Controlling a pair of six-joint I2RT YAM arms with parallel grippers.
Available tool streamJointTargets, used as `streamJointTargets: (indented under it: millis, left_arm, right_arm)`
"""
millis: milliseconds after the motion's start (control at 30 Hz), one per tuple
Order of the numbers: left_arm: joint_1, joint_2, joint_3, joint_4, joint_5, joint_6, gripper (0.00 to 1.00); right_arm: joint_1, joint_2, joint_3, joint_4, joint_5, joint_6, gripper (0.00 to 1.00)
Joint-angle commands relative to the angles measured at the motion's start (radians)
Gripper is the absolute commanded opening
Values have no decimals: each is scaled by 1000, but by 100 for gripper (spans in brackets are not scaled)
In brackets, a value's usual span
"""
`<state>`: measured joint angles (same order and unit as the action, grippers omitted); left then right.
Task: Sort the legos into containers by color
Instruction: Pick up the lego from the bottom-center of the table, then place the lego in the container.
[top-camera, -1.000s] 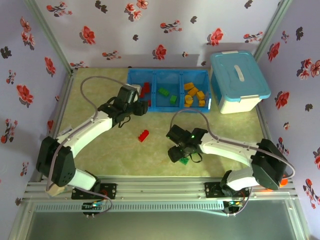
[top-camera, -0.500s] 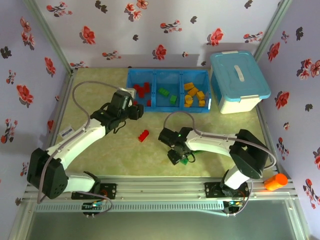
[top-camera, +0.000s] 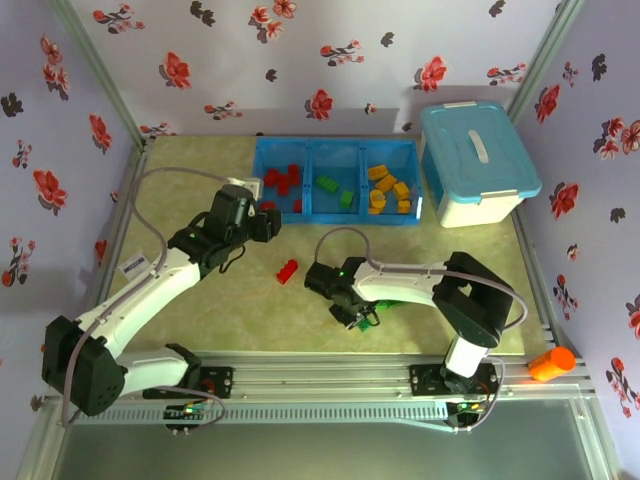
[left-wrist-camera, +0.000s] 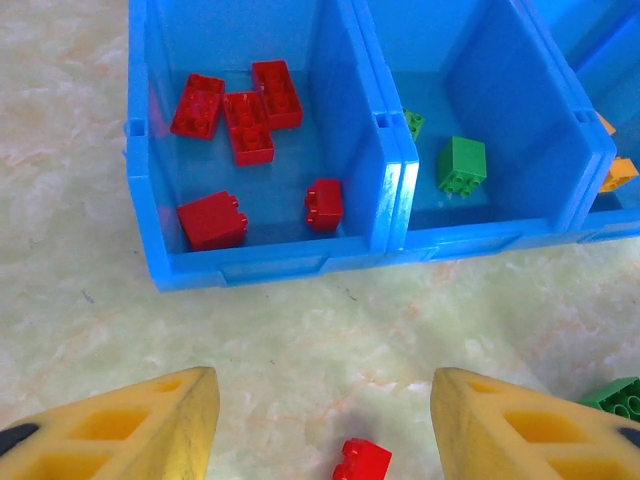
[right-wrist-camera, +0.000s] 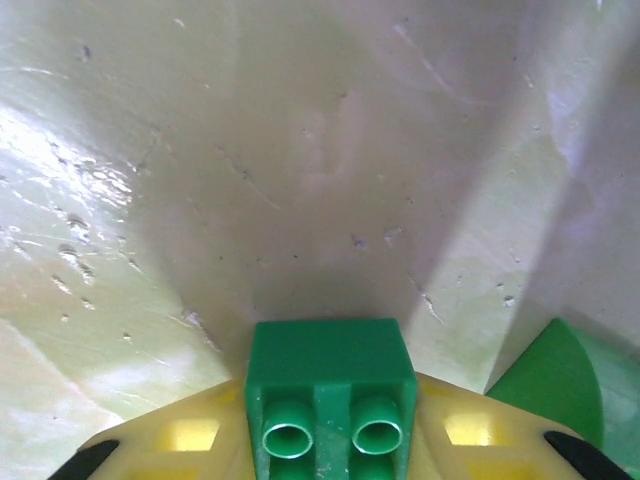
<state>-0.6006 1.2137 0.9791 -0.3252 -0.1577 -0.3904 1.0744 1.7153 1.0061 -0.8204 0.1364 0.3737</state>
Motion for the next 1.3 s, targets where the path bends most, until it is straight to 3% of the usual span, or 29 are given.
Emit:
streamJointTargets:
  millis: [0,300,567,767,900,1267]
  left_arm:
    - [8,-26,-15,-6,-26,-20,58]
    - [-3,-118,-94,-20,-19,-60,58]
    - [-105,-233,-303,2,-43,-194,57]
    - [-249,-220,-422,32,-116,-312,56]
    - [-345,-192,-424,18,-174,-349,56]
    - [-567,-99,-397,48,-298,-413,56]
  right_arm:
    - [10,-11,33,-15,44,-1,30]
    - [-4,-97,144,29,163,-33,28]
    - [-83,-80,254,107,231,-48,29]
    - [-179,24,444,104,209,-91,30]
    - [-248,113,587,111,128,-111,32]
    - [-410,447,993,-7,73,-48,32]
